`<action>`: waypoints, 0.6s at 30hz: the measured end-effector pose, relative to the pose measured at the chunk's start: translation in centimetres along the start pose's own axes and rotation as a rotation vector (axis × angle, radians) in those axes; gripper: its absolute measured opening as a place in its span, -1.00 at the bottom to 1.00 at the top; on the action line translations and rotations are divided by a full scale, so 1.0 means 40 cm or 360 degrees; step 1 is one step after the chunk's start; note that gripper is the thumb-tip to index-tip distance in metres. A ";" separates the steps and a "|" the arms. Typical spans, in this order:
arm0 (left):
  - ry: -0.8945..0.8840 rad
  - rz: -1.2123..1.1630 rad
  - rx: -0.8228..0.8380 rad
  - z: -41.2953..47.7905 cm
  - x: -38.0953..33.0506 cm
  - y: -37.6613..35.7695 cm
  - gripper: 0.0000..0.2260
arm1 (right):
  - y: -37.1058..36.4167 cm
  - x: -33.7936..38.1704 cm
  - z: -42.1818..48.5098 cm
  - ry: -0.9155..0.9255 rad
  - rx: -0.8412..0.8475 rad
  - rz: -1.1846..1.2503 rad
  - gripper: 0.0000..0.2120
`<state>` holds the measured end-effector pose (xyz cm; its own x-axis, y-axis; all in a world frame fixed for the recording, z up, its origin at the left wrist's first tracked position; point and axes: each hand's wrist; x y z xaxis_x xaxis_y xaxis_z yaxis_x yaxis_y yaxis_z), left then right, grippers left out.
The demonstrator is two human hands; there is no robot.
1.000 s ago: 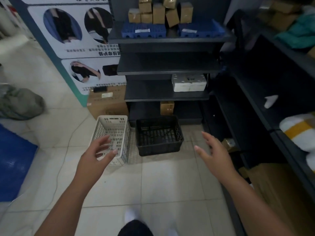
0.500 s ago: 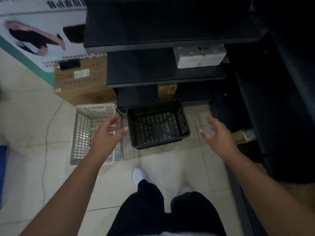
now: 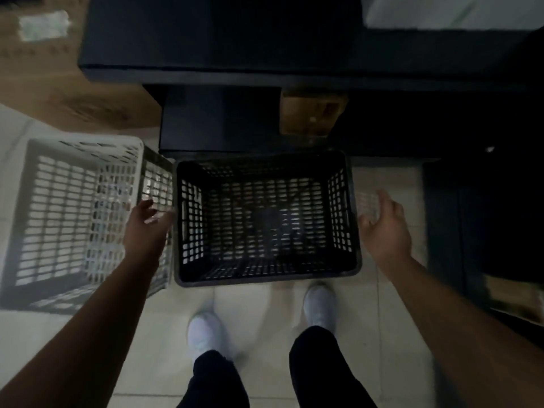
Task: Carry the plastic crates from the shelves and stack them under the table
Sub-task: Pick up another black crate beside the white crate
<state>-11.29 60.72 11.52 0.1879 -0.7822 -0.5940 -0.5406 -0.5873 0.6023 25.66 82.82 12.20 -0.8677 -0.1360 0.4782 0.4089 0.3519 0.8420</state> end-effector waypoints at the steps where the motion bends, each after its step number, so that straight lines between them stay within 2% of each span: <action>1: 0.0082 0.0009 -0.0004 0.042 0.034 -0.042 -0.34 | -0.048 -0.032 0.029 0.0005 0.0038 -0.0023 -0.41; 4: 0.0183 0.0197 0.0025 0.140 0.121 -0.135 -0.41 | -0.171 -0.102 0.092 0.0032 0.0143 0.0006 -0.40; 8: 0.0030 0.0669 -0.0116 0.216 0.184 -0.181 -0.60 | -0.266 -0.149 0.135 0.0077 0.0155 0.0084 -0.47; 10: -0.0031 0.0790 -0.0119 0.234 0.194 -0.186 -0.73 | -0.285 -0.157 0.144 0.0062 0.0116 0.0132 -0.50; 14: -0.0006 0.0708 -0.0104 0.204 0.178 -0.171 -0.87 | -0.261 -0.139 0.136 0.0081 0.0097 0.0196 -0.56; 18: 0.0069 0.0490 -0.0115 0.073 0.156 -0.068 -0.93 | -0.136 -0.065 0.089 0.0176 0.0085 0.0220 -0.56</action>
<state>-11.03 58.05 4.61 0.0602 -0.9328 -0.3554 -0.5184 -0.3335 0.7874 24.67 84.53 5.49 -0.7665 -0.1829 0.6156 0.5042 0.4224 0.7532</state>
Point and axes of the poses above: each hand's wrist, its own z-axis towards the middle knuckle, its own y-axis out of the back of the hand, x = y × z, and after that the axes turned 9 degrees about y, right-handed
